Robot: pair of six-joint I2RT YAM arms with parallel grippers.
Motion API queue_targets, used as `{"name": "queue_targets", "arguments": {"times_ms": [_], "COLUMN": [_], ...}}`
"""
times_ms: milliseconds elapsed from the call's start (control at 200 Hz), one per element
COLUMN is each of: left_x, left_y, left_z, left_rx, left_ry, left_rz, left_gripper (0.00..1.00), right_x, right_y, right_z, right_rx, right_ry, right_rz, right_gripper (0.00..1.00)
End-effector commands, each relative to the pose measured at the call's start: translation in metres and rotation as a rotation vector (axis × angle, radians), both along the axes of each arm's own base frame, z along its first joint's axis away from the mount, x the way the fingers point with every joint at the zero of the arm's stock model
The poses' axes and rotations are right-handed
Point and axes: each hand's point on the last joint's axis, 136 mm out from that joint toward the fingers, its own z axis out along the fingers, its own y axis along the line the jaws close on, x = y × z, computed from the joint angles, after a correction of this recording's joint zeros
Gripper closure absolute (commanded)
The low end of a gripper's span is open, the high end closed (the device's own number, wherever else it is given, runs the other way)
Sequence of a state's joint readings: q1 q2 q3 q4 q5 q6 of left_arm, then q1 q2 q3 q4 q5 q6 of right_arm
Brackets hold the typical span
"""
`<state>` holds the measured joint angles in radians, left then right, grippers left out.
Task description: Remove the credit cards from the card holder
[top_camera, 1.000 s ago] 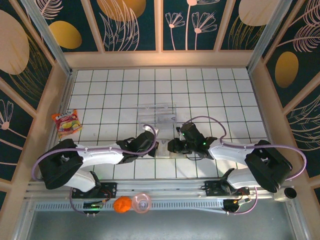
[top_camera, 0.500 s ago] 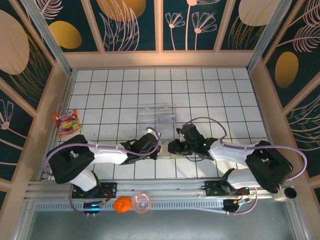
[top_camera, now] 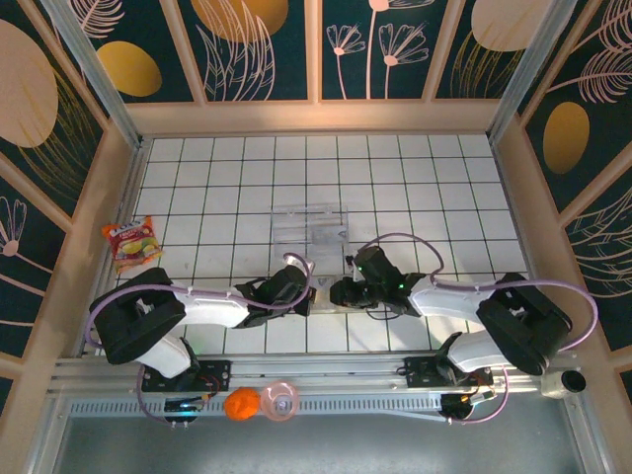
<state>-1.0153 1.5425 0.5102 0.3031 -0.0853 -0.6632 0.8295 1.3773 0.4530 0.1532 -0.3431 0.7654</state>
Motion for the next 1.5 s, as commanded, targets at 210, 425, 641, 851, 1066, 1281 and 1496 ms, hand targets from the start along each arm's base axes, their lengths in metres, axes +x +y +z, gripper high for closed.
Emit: {"name": "queue_targets", "arguments": {"times_ms": [210, 425, 641, 851, 1066, 1281, 1496], "left_x": [-0.014, -0.016, -0.016, -0.017, -0.017, -0.02, -0.019], "left_y": [0.017, 0.019, 0.018, 0.019, 0.02, 0.018, 0.019], "left_z": [-0.021, -0.024, -0.024, -0.027, -0.027, -0.029, -0.027], "left_rx": [0.077, 0.08, 0.08, 0.079, 0.077, 0.053, 0.032], "left_ry": [0.058, 0.063, 0.063, 0.071, 0.075, 0.1, 0.107], "left_rz": [-0.007, -0.009, -0.013, -0.019, -0.02, -0.03, -0.021], "left_gripper": [1.0, 1.0, 1.0, 1.0, 1.0, 1.0, 1.0], "right_x": [-0.002, 0.004, 0.004, 0.008, 0.011, 0.003, 0.005], "right_y": [-0.005, -0.015, -0.013, -0.021, -0.027, -0.009, -0.007], "right_z": [-0.022, -0.022, -0.025, -0.035, -0.034, -0.035, -0.024], "right_rx": [-0.057, -0.095, -0.106, -0.158, -0.182, -0.073, -0.03], "right_ry": [0.047, 0.04, 0.046, 0.053, 0.036, 0.07, 0.043], "right_rz": [-0.036, -0.101, -0.09, -0.124, -0.149, -0.099, -0.107], "right_gripper": [0.78, 0.78, 0.77, 0.76, 0.73, 0.81, 0.93]}}
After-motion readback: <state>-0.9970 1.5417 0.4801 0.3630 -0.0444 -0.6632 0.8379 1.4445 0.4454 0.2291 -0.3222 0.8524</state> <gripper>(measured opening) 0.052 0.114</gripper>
